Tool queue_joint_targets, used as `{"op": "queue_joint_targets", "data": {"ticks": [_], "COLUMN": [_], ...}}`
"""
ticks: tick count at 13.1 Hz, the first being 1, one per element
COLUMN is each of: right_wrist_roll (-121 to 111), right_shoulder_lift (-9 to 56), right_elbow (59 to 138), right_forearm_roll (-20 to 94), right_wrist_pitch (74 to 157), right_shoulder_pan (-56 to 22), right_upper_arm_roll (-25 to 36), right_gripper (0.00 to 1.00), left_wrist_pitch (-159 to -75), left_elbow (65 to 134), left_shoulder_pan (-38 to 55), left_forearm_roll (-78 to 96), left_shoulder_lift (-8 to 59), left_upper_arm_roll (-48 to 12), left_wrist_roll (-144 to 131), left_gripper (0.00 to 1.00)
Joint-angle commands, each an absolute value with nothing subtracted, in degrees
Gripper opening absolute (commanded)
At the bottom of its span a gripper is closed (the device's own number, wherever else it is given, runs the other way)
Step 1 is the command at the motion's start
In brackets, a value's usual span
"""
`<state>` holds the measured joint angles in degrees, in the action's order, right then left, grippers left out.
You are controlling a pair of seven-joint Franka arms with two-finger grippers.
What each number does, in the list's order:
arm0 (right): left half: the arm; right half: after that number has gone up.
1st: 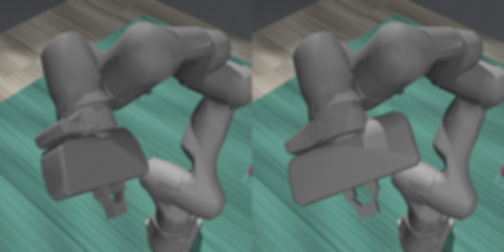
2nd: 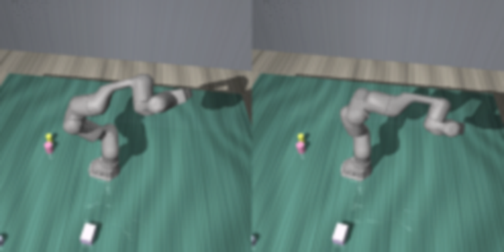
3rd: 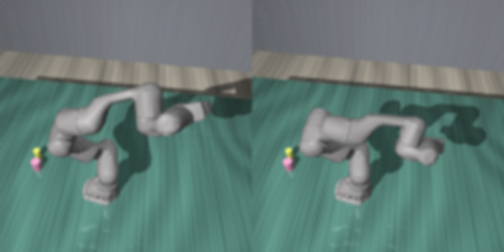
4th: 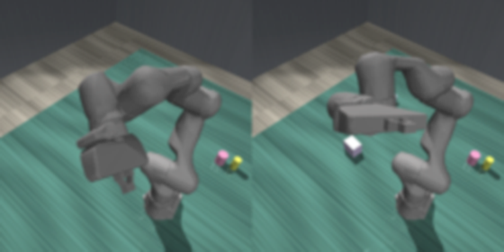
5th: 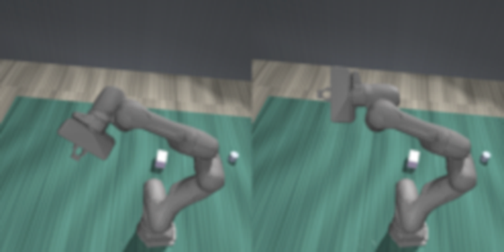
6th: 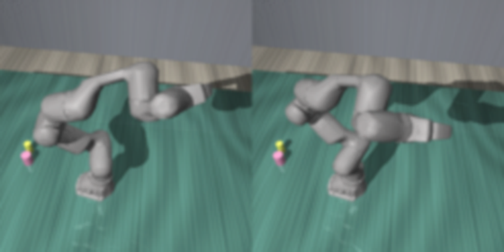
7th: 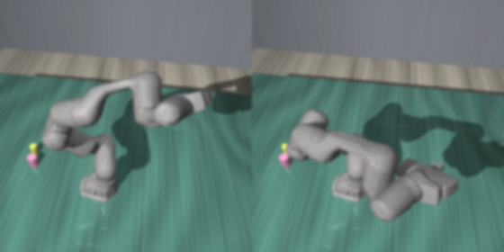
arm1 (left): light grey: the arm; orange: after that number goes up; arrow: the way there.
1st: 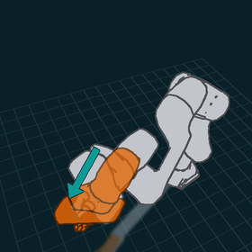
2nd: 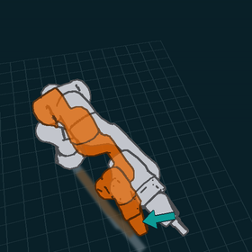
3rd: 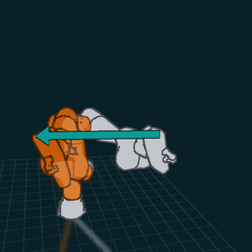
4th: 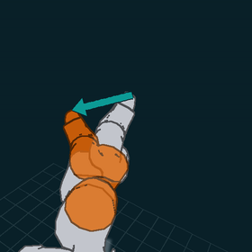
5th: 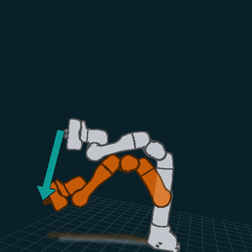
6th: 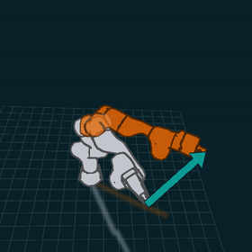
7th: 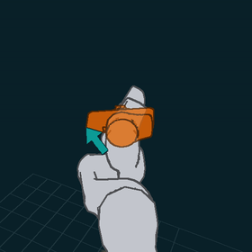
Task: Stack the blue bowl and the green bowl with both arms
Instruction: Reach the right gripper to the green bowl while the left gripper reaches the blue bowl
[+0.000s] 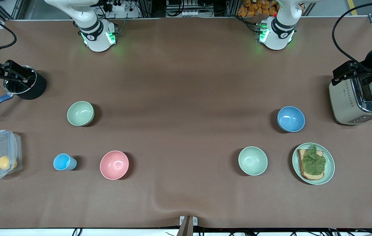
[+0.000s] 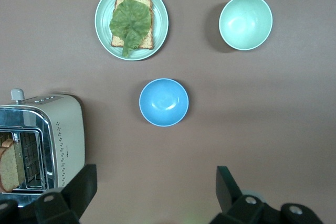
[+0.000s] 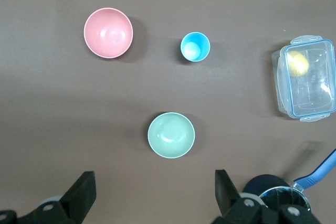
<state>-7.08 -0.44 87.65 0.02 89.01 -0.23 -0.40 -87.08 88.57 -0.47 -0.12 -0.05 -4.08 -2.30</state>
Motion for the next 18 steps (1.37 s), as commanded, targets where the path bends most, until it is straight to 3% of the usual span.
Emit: {"op": "queue_joint_targets", "data": {"ticks": [1,5,11,15,18], "right_wrist_roll": [-7.56,-7.56,-8.26,-8.26,-12.45], "right_shoulder_lift": [-0.09,-0.09,2.89,5.36,6.86], "right_elbow": [86.84,86.92,87.10,88.06,90.34], "right_forearm_roll": [-0.88,-0.88,-0.79,-0.53,-0.09], "right_wrist_pitch": [88.77,88.77,88.51,88.33,89.29], "right_shoulder_pan": [1.32,1.32,1.49,2.19,3.87], "right_upper_arm_roll": [-1.58,-1.58,-1.49,-1.41,-1.41], "right_gripper": [1.00,1.00,1.00,1.00,1.00], "left_wrist_pitch": [-87.28,-87.36,-96.83,-115.61,-123.04], "left_elbow": [89.12,89.21,92.36,109.64,115.83], "left_shoulder_pan": [-0.26,-3.06,-6.33,-7.12,-8.70], "left_forearm_roll": [-1.41,-1.23,-1.84,-2.11,-2.11], "left_shoulder_lift": [-0.88,1.75,15.71,15.56,16.25], "left_upper_arm_roll": [-3.96,-3.51,-3.34,-3.34,-3.52], "left_wrist_roll": [-2.29,-1.14,-0.79,-0.79,-0.79], "left_gripper": [1.00,1.00,1.00,1.00,1.00]}}
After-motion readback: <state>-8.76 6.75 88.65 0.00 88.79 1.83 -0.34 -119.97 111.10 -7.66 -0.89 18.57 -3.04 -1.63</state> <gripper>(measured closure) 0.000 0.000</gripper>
